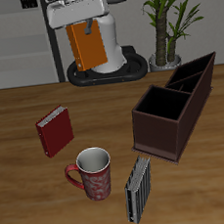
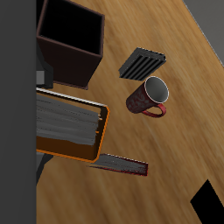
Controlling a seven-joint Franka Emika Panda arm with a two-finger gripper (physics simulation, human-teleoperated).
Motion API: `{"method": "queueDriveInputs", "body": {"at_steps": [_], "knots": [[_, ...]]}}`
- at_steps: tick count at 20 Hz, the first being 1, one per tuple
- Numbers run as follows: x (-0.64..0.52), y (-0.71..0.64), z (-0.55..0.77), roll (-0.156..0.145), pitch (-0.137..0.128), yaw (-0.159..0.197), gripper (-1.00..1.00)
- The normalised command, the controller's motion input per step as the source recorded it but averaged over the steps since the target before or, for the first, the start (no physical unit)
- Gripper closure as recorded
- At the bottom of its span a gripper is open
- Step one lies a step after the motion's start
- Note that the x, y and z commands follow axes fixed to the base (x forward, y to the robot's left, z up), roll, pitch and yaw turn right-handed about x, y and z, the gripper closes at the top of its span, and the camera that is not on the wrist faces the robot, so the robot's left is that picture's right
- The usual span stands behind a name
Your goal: Place the orange book into the left desk caddy's left compartment and place the striped book into the left desk caddy's right compartment and place the red book into the left desk caddy's right compartment
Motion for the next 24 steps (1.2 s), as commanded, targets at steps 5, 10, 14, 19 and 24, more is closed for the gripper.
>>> {"method": "queueDriveInputs", "body": {"at_steps": [5, 10, 14, 19, 24], "knots": [[-0.49, 0.36, -0.01, 0.071, -0.016, -0.017, 1.00], [-0.59, 0.34, -0.05, 0.058, -0.049, 0.011, 1.00], [-0.27, 0.21, -0.09, 0.013, -0.014, 0.040, 1.00], [-0.24, 0.35, -0.30, -0.005, 0.038, -0.009, 1.00], [-0.24, 0.34, -0.12, 0.050, -0.005, 0.043, 1.00]]}}
